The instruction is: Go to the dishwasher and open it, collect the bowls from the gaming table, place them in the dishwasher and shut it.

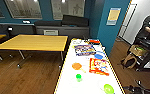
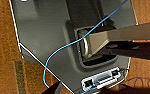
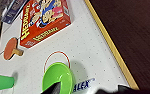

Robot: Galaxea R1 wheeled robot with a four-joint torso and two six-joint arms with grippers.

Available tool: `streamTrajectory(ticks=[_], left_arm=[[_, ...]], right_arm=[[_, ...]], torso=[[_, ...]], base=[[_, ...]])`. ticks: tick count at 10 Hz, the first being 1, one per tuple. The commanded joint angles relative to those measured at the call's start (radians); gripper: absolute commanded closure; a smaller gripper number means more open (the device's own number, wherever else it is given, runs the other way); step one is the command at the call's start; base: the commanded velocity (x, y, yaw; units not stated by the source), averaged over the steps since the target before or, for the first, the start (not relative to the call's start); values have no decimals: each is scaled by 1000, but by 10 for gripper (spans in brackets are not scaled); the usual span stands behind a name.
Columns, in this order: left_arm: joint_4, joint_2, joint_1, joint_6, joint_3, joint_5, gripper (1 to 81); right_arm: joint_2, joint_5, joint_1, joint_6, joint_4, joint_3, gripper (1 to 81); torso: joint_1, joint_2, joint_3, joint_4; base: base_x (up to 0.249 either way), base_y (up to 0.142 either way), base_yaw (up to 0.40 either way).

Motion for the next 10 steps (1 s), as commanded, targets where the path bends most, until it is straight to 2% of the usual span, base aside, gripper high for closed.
streamTrajectory(ticks=[1,3,5,7,10], left_arm=[[-1,-4,-22,-2,3,60,10],[-1,-4,-23,-2,3,60,10],[-1,-6,-23,-2,3,64,10],[-3,-7,-23,-2,0,64,10],[-1,-1,-28,-2,-1,66,10]], right_arm=[[-46,-35,135,2,16,-5,10],[-31,-34,155,4,15,-5,10],[6,-31,170,2,12,-21,10],[70,-32,164,2,12,-84,10],[170,-24,106,2,13,-195,10]], torso=[[0,0,1,0],[0,0,-16,0],[1,1,-13,0],[1,1,-14,0],[1,1,-14,0]], base=[[0,0,0],[0,0,0],[0,0,0],[0,0,0],[0,0,0]])
